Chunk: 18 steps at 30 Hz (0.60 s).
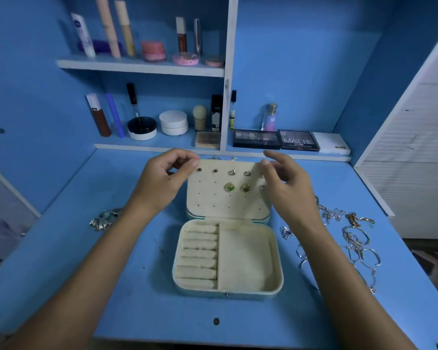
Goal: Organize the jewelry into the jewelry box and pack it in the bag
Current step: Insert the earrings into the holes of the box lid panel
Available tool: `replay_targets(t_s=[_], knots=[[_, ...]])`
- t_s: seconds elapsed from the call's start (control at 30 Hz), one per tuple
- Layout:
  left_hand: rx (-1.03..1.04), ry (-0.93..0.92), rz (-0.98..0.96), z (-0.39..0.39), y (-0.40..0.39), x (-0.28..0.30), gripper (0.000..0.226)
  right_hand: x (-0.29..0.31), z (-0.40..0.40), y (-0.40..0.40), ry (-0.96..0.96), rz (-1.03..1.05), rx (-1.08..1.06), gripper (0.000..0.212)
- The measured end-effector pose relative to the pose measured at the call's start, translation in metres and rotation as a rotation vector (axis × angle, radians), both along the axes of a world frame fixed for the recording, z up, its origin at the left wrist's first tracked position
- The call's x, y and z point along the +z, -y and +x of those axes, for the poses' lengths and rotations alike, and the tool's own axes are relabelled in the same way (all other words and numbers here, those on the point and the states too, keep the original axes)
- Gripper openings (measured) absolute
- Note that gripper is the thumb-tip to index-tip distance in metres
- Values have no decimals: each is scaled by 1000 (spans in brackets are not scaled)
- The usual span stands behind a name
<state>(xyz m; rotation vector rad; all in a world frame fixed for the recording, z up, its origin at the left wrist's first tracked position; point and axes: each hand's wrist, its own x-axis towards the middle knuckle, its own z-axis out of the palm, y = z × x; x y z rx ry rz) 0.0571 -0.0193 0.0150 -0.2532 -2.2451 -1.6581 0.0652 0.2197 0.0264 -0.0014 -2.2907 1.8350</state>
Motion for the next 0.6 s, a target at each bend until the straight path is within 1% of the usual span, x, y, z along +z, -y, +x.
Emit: replay_targets(t_s=[0.07,0.17,0.3,0.47,0.6], knots=[[22,22,-10,-5,-1,-6,10,-5,-10,0,0,44,30,12],[59,52,-38,-10,-4,-12,13,-11,-19,2,-2,134,57,15],[87,92,-111,-13,-6,-22,13,-19,-26,1,11,217,75,14],[142,97,-203,-12,-5,-37,13,-25,-33,1,31,345,106,18],[154,115,-304,-10,-5,-42,19,-30,-35,0,65,371,104,17]])
